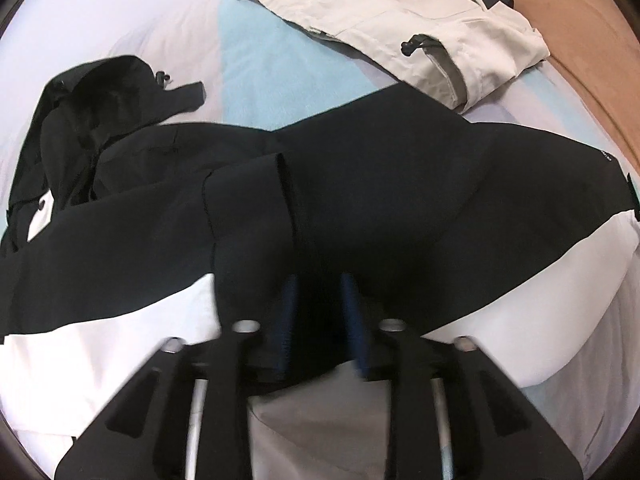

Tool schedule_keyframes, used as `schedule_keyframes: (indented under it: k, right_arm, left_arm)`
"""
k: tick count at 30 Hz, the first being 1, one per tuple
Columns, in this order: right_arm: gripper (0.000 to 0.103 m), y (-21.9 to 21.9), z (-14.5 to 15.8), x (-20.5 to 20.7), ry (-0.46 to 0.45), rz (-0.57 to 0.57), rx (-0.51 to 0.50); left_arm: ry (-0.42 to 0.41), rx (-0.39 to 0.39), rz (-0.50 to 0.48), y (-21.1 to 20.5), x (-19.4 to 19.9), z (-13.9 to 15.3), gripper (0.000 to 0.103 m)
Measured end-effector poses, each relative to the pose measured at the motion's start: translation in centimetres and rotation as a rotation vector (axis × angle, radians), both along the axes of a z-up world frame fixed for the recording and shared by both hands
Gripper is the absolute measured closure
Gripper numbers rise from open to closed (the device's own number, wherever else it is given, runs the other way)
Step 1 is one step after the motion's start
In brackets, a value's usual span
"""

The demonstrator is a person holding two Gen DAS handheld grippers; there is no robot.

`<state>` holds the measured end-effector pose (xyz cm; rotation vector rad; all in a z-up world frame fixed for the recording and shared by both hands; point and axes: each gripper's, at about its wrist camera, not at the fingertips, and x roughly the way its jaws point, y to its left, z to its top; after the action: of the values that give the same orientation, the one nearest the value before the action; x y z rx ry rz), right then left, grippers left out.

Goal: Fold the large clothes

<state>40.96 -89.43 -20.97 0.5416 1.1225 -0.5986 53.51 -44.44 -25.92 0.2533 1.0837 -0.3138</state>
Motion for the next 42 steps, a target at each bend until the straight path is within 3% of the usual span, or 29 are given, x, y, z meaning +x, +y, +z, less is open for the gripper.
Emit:
schedule_keyframes:
  k: [2,5,12,20,29,35,42]
  right_arm:
    - [0.028,-1.5,-0.6,0.4,0.005,-0.001,0.054]
    - [0.039,-2.8,-1.8,0.9,0.035,-0.017,0.128]
    - [0.043,-2.8,-2.1,0.3,0.027,-0.069,0.168]
    - [0.070,-2.2,-1.4,0.4,0.044,-0.112,0.127]
    - [0.092,-0.1,1.7,1.4,0.014,-0.035,0.072]
    - [0.094,3.6,5.2,2.1,-0.041,0.036,0.010]
    - [0.094,12.0,9.0,5.3,-0.118,0.198,-0.024]
  left_arm:
    - [-0.017,0.025,0.023,0.0,0.0,0.2,0.032]
    - [-0.013,-0.013,0.036,0.6,0.2,0.7,0.026]
    - [-0.012,-0.022,0.029,1.0,0.2,1.5,0.023]
    - [-0.019,-0.029,0.038,2.0,0.2,2.4,0.022]
    - [-0.036,-0.033,0.055,3.6,-0.2,3.9,0.022]
    - [-0.048,-0.023,0.096,6.4,-0.2,5.0,0.022]
    - [-0.058,-0.008,0.158,11.7,-0.2,5.9,0.022]
